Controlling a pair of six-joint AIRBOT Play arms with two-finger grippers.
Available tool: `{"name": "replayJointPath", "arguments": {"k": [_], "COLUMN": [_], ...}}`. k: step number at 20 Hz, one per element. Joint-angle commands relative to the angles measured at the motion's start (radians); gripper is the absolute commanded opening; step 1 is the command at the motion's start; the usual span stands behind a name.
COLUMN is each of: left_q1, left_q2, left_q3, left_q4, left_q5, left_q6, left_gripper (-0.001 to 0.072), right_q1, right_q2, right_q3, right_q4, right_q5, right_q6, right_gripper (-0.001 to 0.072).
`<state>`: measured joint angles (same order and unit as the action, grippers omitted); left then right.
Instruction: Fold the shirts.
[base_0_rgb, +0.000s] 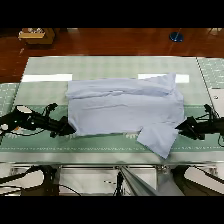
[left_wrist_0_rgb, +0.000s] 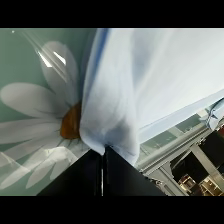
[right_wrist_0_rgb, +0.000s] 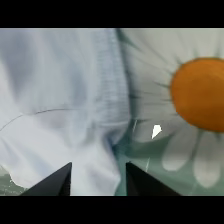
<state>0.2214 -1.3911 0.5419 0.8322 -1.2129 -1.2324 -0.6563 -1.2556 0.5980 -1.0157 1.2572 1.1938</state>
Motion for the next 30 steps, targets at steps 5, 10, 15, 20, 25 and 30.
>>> {"name": "replayJointPath", "arguments": {"k": [5,10,15,20,25,30], "left_q1": [0.031,0.149,0.142,0.038,0.018,0.016], "left_q2": [0.051,0.294,0.376,0.245,-0.009,-0.197], "left_q3": [0.039,0.144,0.261,0.354,0.504,0.578], "left_q4": [-0.039,-0.158,-0.239,-0.238,-0.238,-0.238], "left_q5": [-0.002,-0.061,0.028,0.195,0.196,0.182], "left_q6": [0.070,0.095,0.095,0.095,0.095,0.095], "left_gripper": [0.0022,0.0022,0.0022,0.0023,0.0023,0.0023], "right_q1": [0.127,0.131,0.224,0.378,0.404,0.405], "right_q2": [0.041,0.233,0.238,0.089,-0.076,-0.235], "right_q3": [0.045,0.241,0.407,0.431,0.452,0.525], "right_q4": [0.040,0.171,0.256,0.251,0.250,0.249], "right_q5": [-0.066,-0.088,-0.283,-0.537,-0.675,-0.727], "right_q6": [0.000,-0.011,-0.008,0.003,0.003,0.002], "right_gripper": [0.0018,0.0017,0.0017,0.0017,0.0017,0.0017]}}
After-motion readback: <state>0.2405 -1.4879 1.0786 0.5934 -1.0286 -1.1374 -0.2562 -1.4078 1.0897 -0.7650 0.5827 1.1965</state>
